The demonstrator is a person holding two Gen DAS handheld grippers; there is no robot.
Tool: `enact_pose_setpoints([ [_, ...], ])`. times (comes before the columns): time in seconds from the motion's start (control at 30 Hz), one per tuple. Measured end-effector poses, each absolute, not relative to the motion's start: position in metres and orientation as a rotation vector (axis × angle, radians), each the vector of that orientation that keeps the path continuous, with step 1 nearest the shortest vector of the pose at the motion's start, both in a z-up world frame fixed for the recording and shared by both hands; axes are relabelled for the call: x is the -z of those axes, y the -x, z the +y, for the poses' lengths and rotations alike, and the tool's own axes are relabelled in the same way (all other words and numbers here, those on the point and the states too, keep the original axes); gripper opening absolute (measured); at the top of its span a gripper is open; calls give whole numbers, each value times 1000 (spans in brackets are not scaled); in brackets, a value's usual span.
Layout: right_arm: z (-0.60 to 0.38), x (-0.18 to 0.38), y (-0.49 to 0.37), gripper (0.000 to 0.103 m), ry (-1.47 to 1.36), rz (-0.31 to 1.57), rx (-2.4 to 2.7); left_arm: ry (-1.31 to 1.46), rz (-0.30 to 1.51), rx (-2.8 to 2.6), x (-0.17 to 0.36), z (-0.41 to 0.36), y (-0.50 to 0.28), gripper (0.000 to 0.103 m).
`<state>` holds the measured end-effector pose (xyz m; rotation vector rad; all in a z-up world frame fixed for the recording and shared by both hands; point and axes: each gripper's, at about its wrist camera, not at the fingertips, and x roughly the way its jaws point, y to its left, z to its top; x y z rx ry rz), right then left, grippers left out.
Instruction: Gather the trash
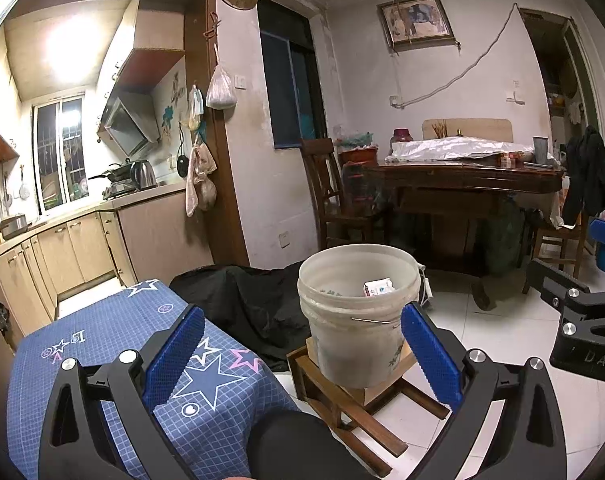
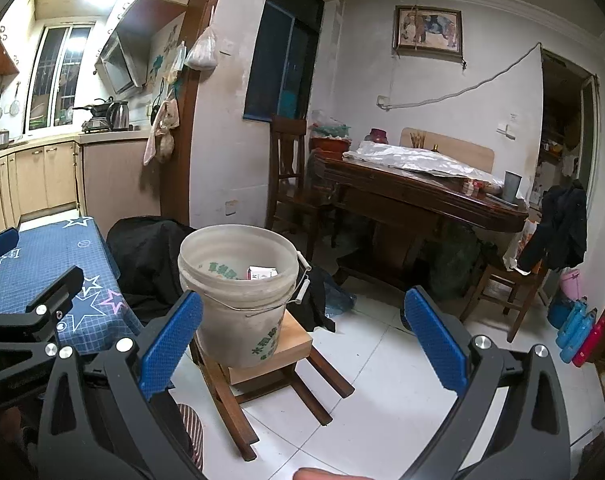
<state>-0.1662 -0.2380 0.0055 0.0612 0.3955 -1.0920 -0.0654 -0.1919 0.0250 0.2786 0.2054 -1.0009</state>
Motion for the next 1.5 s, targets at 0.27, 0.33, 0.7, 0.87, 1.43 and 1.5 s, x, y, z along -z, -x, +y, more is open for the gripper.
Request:
enact_pose_setpoints([
  [0.27,-252,-3,176,98,-86,398,1121,-274,209,1001,-24,-190,63,98],
  [0.33,-258,-2,180,98,-95,400,1131,-275,210,1000,-24,-190,63,98],
  [0.7,-274,13,185,98,-88,429,1140,-285,223,998,-23,-192,61,98],
  [0.87,-275,17,183,98,-97,441,1111,-298,228,995,-20,-195,61,98],
  [1.43,-278,18,184,98,-126,454,1087,-281,165,977,-18,-192,65,98],
  [1.5,-277,19,182,98,-125,457,1086,-280,173,976,-17,-192,63,98],
])
